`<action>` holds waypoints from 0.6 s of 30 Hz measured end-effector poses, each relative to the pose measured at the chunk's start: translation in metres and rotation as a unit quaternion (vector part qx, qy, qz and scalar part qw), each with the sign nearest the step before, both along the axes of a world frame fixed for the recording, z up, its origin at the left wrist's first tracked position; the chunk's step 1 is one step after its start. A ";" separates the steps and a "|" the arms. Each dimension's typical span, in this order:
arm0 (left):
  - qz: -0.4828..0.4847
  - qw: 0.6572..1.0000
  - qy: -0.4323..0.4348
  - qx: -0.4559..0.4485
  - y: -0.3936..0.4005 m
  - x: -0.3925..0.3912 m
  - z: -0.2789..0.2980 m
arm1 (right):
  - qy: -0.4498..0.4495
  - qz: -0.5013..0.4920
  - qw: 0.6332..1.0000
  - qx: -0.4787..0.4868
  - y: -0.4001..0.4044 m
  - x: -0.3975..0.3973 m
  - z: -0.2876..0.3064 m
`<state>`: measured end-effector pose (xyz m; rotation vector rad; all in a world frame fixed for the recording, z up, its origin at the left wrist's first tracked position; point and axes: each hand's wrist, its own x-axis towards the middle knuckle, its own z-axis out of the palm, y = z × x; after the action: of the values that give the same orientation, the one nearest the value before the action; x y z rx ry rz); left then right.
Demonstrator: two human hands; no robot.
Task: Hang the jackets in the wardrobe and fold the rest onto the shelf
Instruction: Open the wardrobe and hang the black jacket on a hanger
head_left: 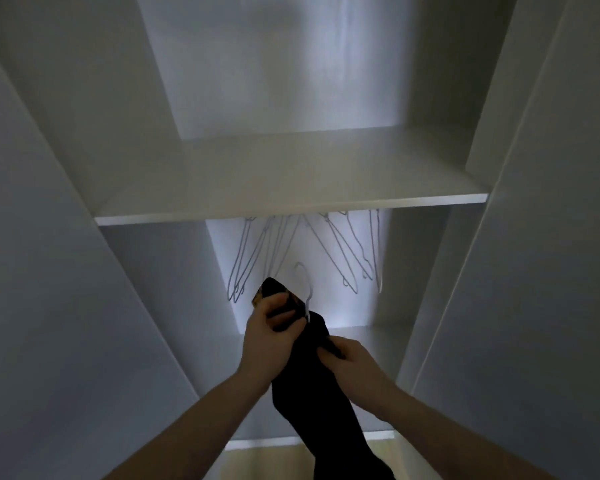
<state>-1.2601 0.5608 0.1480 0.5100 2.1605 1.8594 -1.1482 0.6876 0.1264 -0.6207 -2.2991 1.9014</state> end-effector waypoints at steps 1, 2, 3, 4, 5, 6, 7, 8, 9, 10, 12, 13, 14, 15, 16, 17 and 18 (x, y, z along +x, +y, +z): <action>0.013 1.000 -0.022 0.001 -0.010 -0.005 0.000 | -0.002 0.018 1.000 -0.004 -0.006 -0.005 -0.003; 0.013 0.999 -0.042 0.002 -0.020 -0.011 0.000 | -0.002 0.031 0.999 -0.010 -0.012 -0.010 -0.005; 0.003 0.998 -0.057 0.000 -0.030 -0.016 0.000 | 0.000 0.040 0.999 -0.019 -0.018 -0.013 -0.007; -0.008 0.998 -0.067 -0.006 -0.039 -0.021 0.000 | 0.002 0.049 0.998 -0.026 -0.023 -0.016 -0.008; -0.015 0.997 -0.078 -0.010 -0.048 -0.025 0.001 | 0.002 0.058 0.998 -0.029 -0.028 -0.018 -0.008; -0.016 0.996 -0.090 -0.010 -0.055 -0.029 0.001 | 0.000 0.067 0.997 -0.032 -0.033 -0.020 -0.008; -0.015 0.994 -0.106 -0.001 -0.062 -0.032 0.002 | -0.003 0.075 0.996 -0.039 -0.038 -0.022 -0.009; -0.011 0.993 -0.119 0.005 -0.069 -0.035 0.003 | -0.006 0.081 0.996 -0.046 -0.042 -0.024 -0.010; -0.007 0.992 -0.127 0.009 -0.075 -0.037 0.005 | -0.006 0.088 0.995 -0.052 -0.046 -0.026 -0.011; -0.003 0.992 -0.128 0.011 -0.081 -0.039 0.005 | -0.005 0.097 0.994 -0.057 -0.050 -0.028 -0.013; 0.003 0.993 -0.118 0.005 -0.096 -0.042 0.005 | -0.008 0.116 0.991 -0.061 -0.058 -0.032 -0.014; 0.007 0.994 -0.111 -0.004 -0.104 -0.043 0.006 | -0.011 0.125 0.990 -0.061 -0.061 -0.034 -0.015; 0.014 0.994 -0.107 -0.015 -0.112 -0.044 0.007 | -0.012 0.133 0.989 -0.058 -0.064 -0.037 -0.016; 0.025 0.994 -0.105 -0.022 -0.120 -0.044 0.008 | -0.013 0.140 0.989 -0.054 -0.067 -0.041 -0.017; 0.040 0.994 -0.103 -0.025 -0.128 -0.043 0.008 | -0.012 0.145 0.988 -0.050 -0.069 -0.044 -0.018; 0.059 0.993 -0.100 -0.022 -0.136 -0.042 0.009 | -0.011 0.149 0.988 -0.044 -0.072 -0.048 -0.020; 0.080 0.992 -0.095 -0.015 -0.144 -0.039 0.009 | -0.010 0.154 0.987 -0.040 -0.076 -0.052 -0.022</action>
<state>-1.2989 0.4171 0.1565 0.1508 2.1531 1.8657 -1.2002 0.6119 0.1047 -0.3049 -2.4611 2.1340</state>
